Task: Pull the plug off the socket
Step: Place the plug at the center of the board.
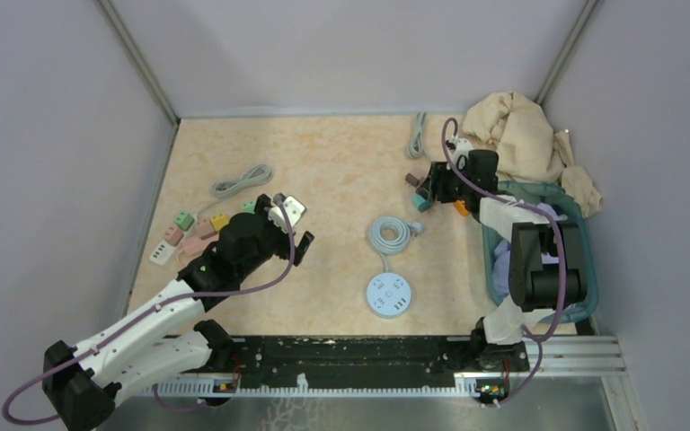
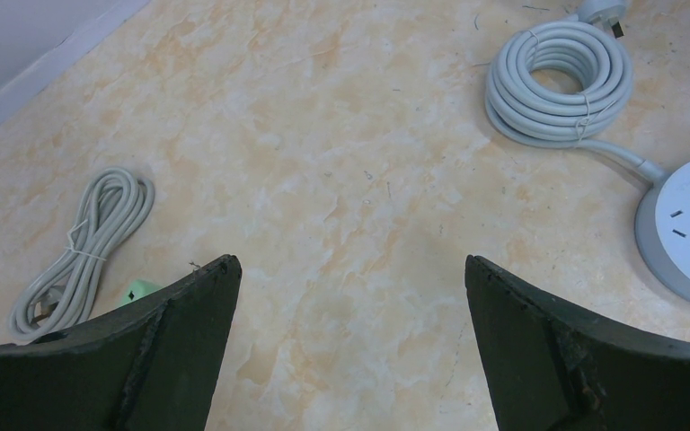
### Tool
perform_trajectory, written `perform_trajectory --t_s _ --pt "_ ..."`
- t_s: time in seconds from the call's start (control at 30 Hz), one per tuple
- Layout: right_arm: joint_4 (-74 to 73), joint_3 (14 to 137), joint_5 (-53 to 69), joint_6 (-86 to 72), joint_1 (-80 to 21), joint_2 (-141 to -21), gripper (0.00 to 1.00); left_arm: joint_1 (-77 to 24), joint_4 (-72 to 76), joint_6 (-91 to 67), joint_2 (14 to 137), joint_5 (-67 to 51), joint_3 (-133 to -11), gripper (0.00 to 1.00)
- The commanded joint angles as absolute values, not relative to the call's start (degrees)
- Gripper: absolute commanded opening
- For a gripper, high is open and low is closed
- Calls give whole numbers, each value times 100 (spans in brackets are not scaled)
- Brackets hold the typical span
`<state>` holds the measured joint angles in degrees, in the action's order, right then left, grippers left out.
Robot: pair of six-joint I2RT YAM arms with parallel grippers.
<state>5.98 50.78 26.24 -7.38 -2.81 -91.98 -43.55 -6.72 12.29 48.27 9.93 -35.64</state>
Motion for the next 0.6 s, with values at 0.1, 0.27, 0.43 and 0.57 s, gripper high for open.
perform_trajectory --t_s 0.1,0.27,0.43,0.57 --pt "705 5291 3300 -406 -244 -8965 53 -4316 -580 1288 4834 931 -3507 100" --pt "644 5299 3628 -263 -246 -8966 53 -4315 -579 1290 4830 932 -3507 100" --pt "607 5299 3883 -156 -244 -8975 53 -4315 -576 1284 4826 931 -3507 100" --pt "581 5299 3979 -101 -241 -8974 53 -4315 -572 1288 4839 932 -3506 100"
